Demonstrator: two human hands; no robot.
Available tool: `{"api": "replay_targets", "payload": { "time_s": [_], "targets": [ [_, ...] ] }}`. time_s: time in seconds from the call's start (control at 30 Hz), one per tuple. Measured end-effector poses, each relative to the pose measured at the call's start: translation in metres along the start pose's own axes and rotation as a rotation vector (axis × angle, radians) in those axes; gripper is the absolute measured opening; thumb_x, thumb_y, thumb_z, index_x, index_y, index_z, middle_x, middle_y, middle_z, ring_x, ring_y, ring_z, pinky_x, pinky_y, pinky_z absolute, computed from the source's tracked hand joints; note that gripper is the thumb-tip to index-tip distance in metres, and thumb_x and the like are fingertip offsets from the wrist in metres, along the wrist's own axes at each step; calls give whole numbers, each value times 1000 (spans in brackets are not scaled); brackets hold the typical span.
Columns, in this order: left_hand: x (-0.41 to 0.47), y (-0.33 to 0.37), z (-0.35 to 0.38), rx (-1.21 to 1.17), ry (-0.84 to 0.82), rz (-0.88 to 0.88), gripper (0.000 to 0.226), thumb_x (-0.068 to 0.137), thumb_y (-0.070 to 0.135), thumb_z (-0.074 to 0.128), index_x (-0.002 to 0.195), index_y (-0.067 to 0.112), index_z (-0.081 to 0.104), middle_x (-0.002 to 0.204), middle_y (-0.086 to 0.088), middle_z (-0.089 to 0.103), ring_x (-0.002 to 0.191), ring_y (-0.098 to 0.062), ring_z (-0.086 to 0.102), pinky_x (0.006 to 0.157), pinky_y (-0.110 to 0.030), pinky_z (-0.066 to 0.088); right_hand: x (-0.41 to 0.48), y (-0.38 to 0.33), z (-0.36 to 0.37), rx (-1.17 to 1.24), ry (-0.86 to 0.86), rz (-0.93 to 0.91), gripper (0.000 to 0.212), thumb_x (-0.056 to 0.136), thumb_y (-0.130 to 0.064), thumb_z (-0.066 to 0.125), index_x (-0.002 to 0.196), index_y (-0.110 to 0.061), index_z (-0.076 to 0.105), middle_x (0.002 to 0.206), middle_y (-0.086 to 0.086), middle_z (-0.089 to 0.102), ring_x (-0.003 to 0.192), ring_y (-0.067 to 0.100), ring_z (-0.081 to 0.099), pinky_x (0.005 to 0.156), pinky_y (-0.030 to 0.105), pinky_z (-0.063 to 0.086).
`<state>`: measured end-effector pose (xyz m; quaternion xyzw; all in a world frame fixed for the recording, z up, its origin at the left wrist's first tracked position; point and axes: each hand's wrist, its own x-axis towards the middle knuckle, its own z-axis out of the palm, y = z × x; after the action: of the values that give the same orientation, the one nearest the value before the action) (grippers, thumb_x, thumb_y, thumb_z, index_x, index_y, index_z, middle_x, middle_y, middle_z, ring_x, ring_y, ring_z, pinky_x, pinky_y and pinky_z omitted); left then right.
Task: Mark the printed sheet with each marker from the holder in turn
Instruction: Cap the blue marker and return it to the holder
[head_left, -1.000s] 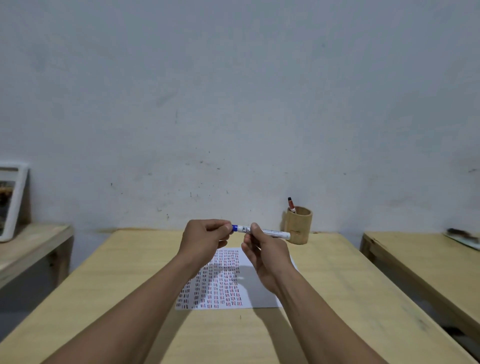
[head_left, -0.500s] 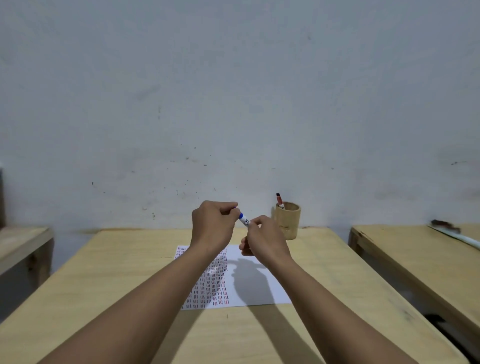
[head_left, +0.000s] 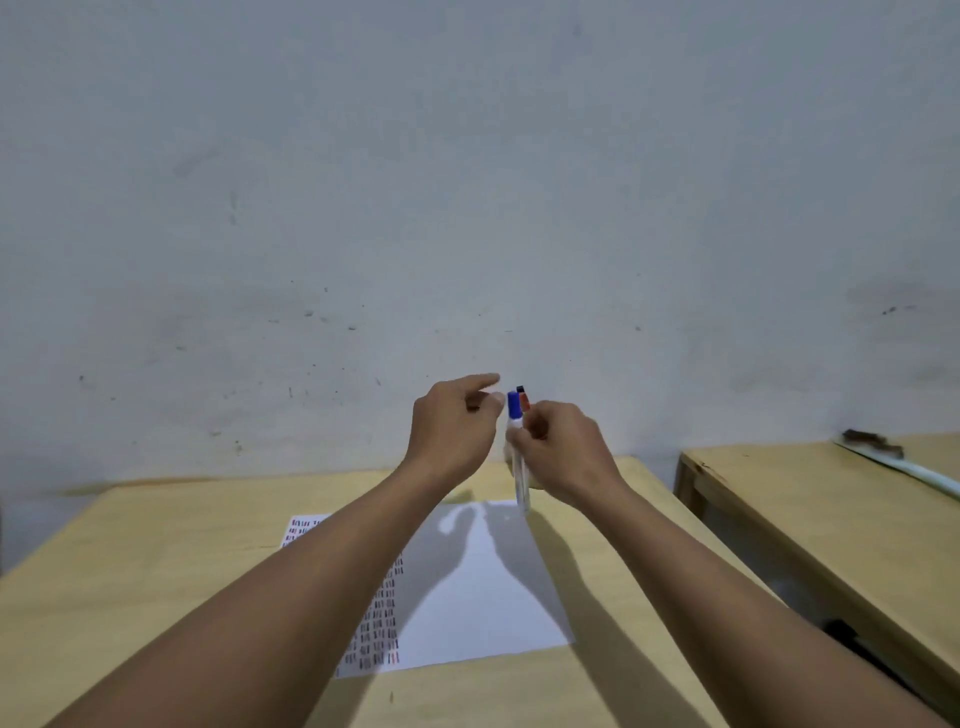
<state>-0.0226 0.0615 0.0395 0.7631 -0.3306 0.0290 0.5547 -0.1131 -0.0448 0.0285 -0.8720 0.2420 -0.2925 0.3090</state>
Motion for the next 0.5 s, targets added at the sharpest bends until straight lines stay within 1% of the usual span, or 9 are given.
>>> {"api": "replay_targets", "payload": {
  "time_s": [0.03, 0.1, 0.17, 0.23, 0.3, 0.37, 0.43, 0.5],
  "targets": [
    [6, -3, 6, -15, 7, -36, 37, 98, 24, 54, 133, 24, 66, 121, 2, 72, 113, -12, 63, 89, -16, 38, 8, 4, -4, -1, 28, 7, 22, 95, -26, 61, 79, -10, 64, 70, 0, 62, 68, 19, 55, 51, 20, 35],
    [17, -15, 23, -15, 13, -102, 40, 100, 20, 50, 138, 20, 61, 134, -2, 66, 122, -17, 59, 93, -20, 37, 24, 10, -14, 20, 107, 25, 22, 94, -27, 62, 83, -10, 70, 74, 1, 68, 71, 18, 60, 54, 20, 40],
    [24, -29, 43, 4, -13, -145, 42, 98, 18, 55, 140, 16, 58, 135, -5, 64, 121, -19, 60, 94, -21, 40, 42, 15, -25, 91, 214, 35, 21, 94, -27, 63, 82, -10, 71, 76, 2, 71, 74, 21, 67, 64, 30, 51],
    [31, -42, 65, 4, -57, -183, 52, 91, 21, 66, 142, 14, 54, 133, -7, 64, 118, -20, 62, 93, -24, 44, 58, 21, -32, 183, 313, 36, 16, 95, -28, 61, 86, -17, 68, 83, -2, 72, 78, 23, 69, 72, 37, 55],
    [37, -53, 85, 1, -102, -204, 62, 84, 24, 76, 141, 13, 53, 132, -5, 63, 114, -20, 62, 90, -27, 46, 72, 30, -33, 216, 365, 38, 12, 98, -29, 60, 97, -19, 68, 91, -4, 70, 82, 21, 68, 73, 34, 53],
    [39, -60, 104, 16, -135, -207, 67, 78, 29, 82, 137, 15, 55, 130, -3, 64, 110, -19, 61, 86, -28, 47, 84, 43, -29, 202, 365, 38, 15, 100, -28, 59, 104, -18, 68, 94, -6, 67, 83, 16, 64, 73, 28, 46],
    [40, -69, 118, 46, -144, -184, 73, 71, 34, 85, 135, 17, 54, 128, -1, 65, 112, -22, 62, 91, -34, 53, 93, 55, -21, 196, 345, 44, 13, 99, -27, 60, 103, -18, 68, 89, -8, 64, 80, 10, 61, 71, 24, 43],
    [42, -75, 127, 68, -118, -169, 70, 70, 35, 84, 131, 18, 55, 123, 1, 67, 109, -22, 64, 90, -38, 56, 102, 65, -12, 179, 293, 59, 7, 98, -26, 62, 96, -21, 66, 84, -10, 63, 74, 4, 59, 64, 20, 43]
  ]
}}
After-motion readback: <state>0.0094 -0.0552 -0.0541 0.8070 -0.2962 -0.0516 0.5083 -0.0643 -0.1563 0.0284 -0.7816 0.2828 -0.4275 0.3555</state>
